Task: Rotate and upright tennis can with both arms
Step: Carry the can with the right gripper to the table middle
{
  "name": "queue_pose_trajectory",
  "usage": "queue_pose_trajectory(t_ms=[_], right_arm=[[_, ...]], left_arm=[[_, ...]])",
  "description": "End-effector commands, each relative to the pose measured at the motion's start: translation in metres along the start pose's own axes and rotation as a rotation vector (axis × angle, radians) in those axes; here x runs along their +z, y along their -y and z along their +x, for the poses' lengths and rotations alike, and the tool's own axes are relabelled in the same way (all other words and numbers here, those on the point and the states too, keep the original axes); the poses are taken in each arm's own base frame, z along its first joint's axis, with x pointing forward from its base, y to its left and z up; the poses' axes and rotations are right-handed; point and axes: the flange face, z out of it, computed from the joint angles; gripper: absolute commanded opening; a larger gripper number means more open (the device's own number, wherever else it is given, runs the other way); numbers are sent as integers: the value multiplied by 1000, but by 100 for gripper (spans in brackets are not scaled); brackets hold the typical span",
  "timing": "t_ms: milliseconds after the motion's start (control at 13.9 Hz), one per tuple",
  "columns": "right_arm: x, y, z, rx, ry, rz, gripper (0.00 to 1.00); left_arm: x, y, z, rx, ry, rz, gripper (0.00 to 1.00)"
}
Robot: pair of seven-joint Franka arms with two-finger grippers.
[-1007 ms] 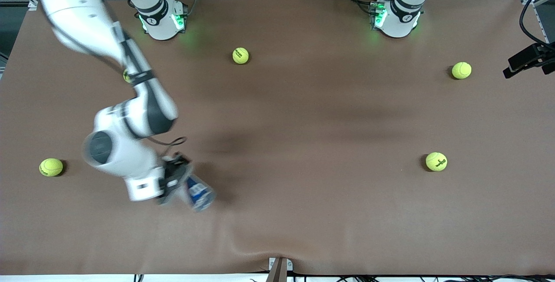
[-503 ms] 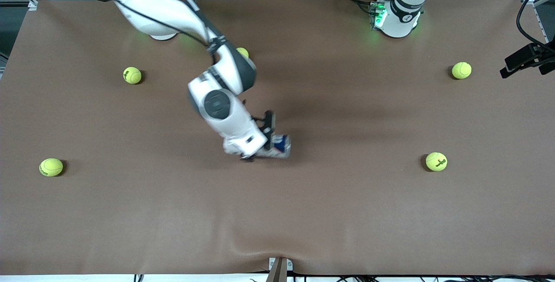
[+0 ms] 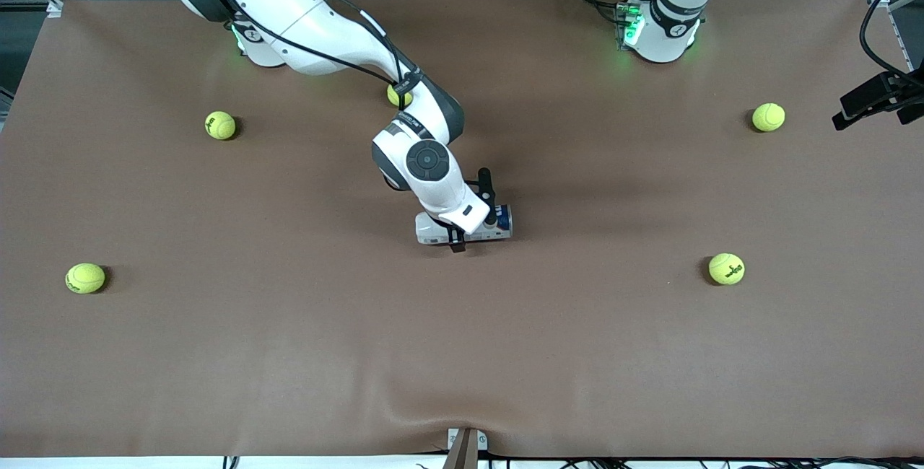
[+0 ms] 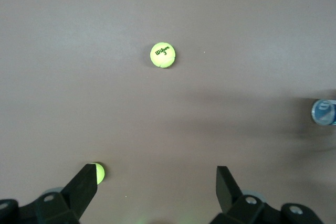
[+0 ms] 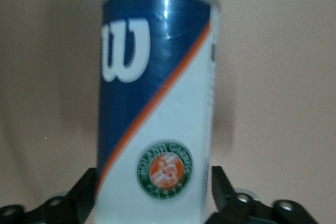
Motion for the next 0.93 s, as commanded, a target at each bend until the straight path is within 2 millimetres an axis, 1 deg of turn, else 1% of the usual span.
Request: queue_pose_trajectory(t_ms=[0, 72, 216, 288, 503, 647, 719, 791, 863], right_arm=[[-14, -8, -4, -17, 6, -28, 100], [-19, -10, -5, -7, -3, -30, 100], [-51, -16, -7, 7, -9, -36, 100], [-67, -17, -9, 46, -3, -18, 100], [-134, -19, -15, 256, -66, 22, 100], [-176, -33, -47, 413, -56, 16, 100], [-193, -41, -70, 498, -44, 17, 100], [-211, -51, -93, 576, -47, 4, 100], [-226, -61, -120, 649, -50, -7, 100]], left_arm=[[-1, 1, 0, -2, 8, 0, 100], [2, 1, 2, -1, 13, 0, 100], [11, -1, 7, 4, 31, 0, 100], [11, 0, 7, -1, 32, 0, 100], [24, -3, 19, 12, 47, 4, 100], [40, -1, 31, 8, 59, 8, 100], [72, -7, 49, 14, 97, 11, 100], [78, -6, 54, 16, 105, 12, 100], [82, -2, 56, 13, 112, 12, 100]])
